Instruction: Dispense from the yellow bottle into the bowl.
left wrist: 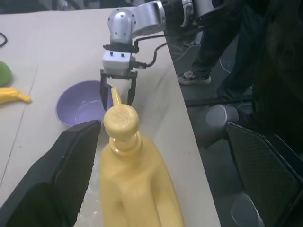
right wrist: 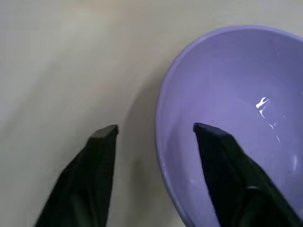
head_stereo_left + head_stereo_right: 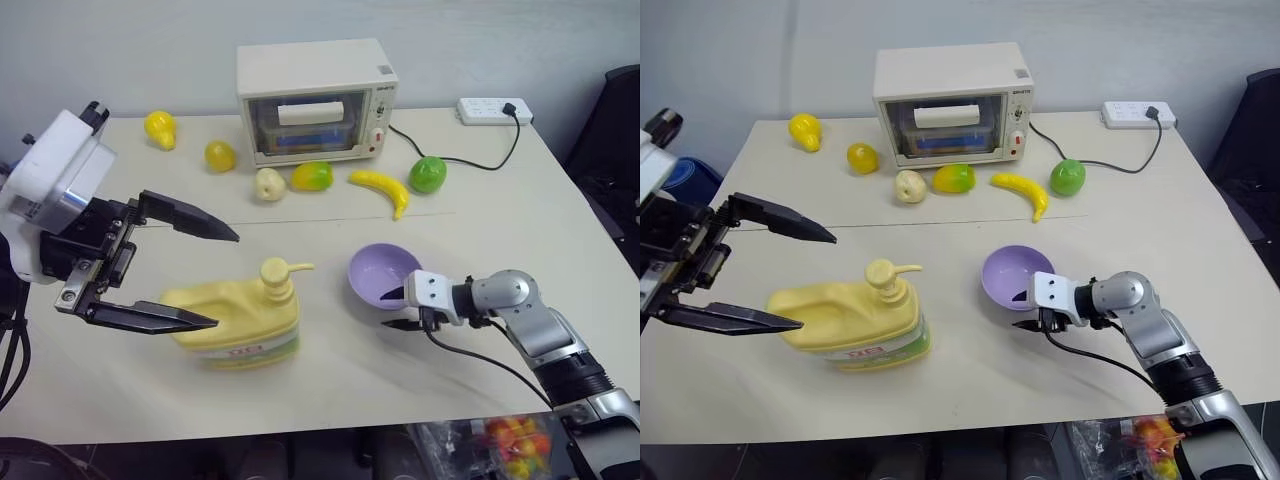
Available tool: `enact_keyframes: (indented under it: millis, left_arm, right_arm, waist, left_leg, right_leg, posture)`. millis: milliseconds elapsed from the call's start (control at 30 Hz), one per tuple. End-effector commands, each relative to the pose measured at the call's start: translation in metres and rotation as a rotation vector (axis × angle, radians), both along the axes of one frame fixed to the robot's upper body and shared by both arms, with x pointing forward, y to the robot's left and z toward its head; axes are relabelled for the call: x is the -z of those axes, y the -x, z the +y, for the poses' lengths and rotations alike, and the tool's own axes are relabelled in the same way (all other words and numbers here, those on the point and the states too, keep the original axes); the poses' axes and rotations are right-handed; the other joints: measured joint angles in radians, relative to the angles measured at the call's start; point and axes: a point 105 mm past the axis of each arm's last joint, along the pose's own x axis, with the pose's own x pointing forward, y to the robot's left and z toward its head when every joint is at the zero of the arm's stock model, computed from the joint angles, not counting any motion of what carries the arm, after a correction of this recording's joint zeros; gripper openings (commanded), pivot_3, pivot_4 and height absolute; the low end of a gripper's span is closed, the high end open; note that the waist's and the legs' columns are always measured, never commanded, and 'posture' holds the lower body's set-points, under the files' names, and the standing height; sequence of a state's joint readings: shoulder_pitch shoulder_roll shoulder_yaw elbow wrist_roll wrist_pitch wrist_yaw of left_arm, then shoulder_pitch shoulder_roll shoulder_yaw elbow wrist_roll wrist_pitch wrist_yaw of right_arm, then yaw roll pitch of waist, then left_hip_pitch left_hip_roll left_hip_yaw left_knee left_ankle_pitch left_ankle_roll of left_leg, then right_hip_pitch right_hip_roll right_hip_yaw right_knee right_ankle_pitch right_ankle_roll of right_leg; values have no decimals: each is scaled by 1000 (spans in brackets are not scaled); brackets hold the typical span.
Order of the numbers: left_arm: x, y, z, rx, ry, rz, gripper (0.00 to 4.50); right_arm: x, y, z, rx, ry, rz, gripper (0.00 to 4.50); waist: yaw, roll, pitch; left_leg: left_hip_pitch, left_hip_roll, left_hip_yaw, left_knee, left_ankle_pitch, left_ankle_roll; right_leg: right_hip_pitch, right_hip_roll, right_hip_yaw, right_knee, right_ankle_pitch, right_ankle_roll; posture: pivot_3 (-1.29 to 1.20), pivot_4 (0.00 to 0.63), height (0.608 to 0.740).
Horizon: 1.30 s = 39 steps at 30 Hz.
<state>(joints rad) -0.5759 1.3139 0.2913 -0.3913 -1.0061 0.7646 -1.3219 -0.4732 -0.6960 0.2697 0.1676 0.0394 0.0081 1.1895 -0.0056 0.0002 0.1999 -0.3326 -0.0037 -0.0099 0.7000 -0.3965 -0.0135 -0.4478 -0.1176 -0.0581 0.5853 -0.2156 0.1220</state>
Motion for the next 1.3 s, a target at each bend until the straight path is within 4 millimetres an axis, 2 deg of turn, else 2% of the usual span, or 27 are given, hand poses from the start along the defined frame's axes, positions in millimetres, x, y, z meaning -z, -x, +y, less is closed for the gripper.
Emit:
enact_keyframes:
  millis: [33, 100, 467, 600, 833, 1000, 1133, 1233, 1300]
  left_arm:
    - [-5, 0, 0, -4, -4, -35, 4500]
    - [-6, 0, 0, -4, -3, -36, 4500]
    - [-25, 2, -9, 29, 82, -60, 4500]
    - [-27, -4, -9, 19, 92, -83, 4500]
    - [-26, -9, -11, 21, 106, -88, 4500]
    - [-21, -16, -15, 22, 109, -77, 4500]
    - [-20, -22, -20, 34, 124, -65, 4500]
    - [-24, -29, -22, 32, 143, -75, 4500]
    - [-27, -33, -24, 35, 155, -80, 4500]
  right_arm:
    - [-8, -3, 3, -17, -15, -41, 1456]
    - [-8, -4, 3, -16, -17, -42, 828]
    - [0, -5, 2, -22, 2, -30, 828]
    - [1, -7, 0, -26, 13, -43, 47]
    - [-6, -7, -2, -45, 17, -68, 17]
    - [-21, 0, -2, -107, 49, -118, 17]
    - [-46, 19, 4, -218, 69, -147, 17]
    - [-72, 30, 20, -282, 45, -158, 17]
    - [-88, 29, 35, -294, 26, -173, 17]
  waist:
    - [0, 0, 0]
    - [-1, 0, 0]
    - [0, 0, 0]
    - [-2, 0, 0]
    - [-2, -1, -1]
    - [-1, -1, 0]
    - [2, -1, 0]
    - [1, -1, 0]
    - [-3, -1, 0]
  left_leg:
    - [0, 0, 0, 0, 0, 0]
    - [0, 0, 0, 0, 0, 0]
    - [0, 0, 0, 1, 0, 0]
    - [0, 0, 0, 1, 0, 0]
    - [1, 0, 1, 1, 0, 0]
    - [0, 0, 1, 1, 0, 0]
    - [0, 0, 0, 1, 0, 0]
    - [0, 0, 0, 3, 0, 0]
    - [0, 0, 1, 3, 0, 0]
  right_leg:
    - [0, 0, 0, 0, 0, 0]
    - [0, 0, 0, 0, 0, 0]
    - [0, 0, 0, 0, 0, 0]
    - [0, 0, 0, 1, 0, 0]
    - [0, 0, 1, 1, 0, 0]
    - [0, 1, 1, 1, 0, 0]
    - [0, 1, 1, 1, 0, 0]
    - [0, 1, 1, 1, 0, 0]
    - [0, 1, 2, 2, 1, 0]
  posture:
    - [0, 150, 740]
    - [0, 150, 740]
    - [0, 150, 740]
    - [0, 150, 740]
    - [0, 150, 740]
    - [0, 150, 740]
    - [0, 150, 740]
    - [0, 150, 740]
    - [0, 150, 740]
